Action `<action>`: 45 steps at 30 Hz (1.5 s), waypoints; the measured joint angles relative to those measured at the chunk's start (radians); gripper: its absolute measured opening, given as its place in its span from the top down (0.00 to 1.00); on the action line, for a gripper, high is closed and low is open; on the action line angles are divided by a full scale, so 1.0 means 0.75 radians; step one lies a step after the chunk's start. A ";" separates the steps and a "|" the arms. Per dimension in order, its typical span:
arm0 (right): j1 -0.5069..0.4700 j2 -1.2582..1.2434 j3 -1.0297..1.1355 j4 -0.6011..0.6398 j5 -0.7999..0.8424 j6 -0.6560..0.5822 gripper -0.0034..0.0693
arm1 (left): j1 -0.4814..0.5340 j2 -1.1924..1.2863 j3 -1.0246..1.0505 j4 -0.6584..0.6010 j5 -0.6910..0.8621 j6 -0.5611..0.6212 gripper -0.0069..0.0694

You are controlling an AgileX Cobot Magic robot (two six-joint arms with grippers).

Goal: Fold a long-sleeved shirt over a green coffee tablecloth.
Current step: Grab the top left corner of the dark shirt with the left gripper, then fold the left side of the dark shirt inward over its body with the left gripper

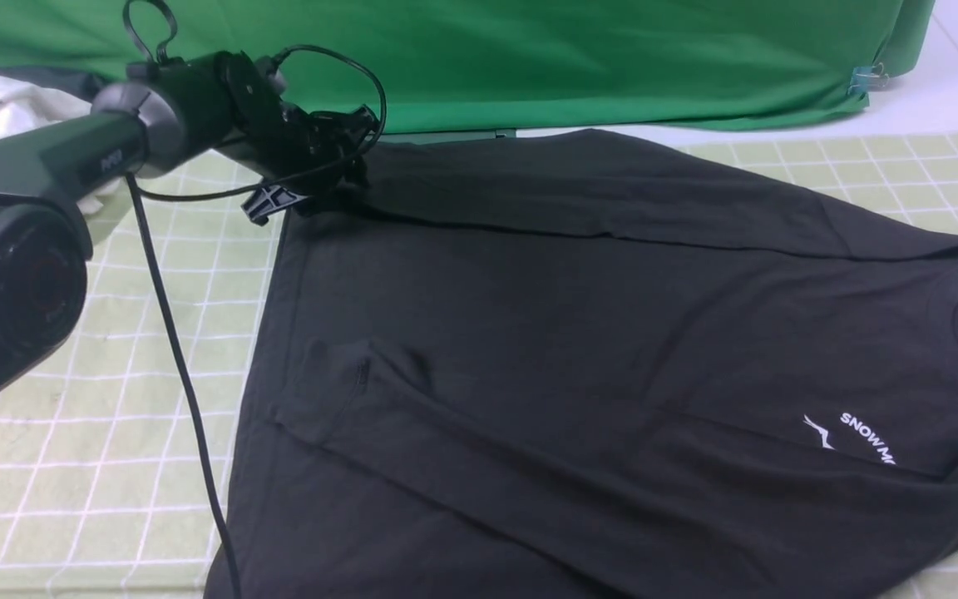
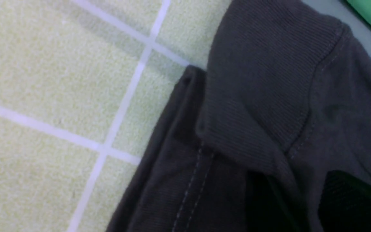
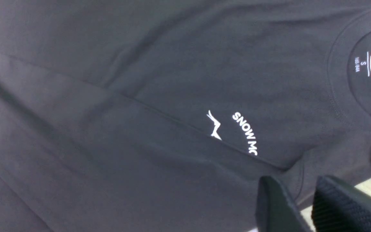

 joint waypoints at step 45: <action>0.000 0.000 0.000 0.002 0.194 0.078 0.66 | -0.260 -0.546 0.385 0.299 0.775 -0.210 0.88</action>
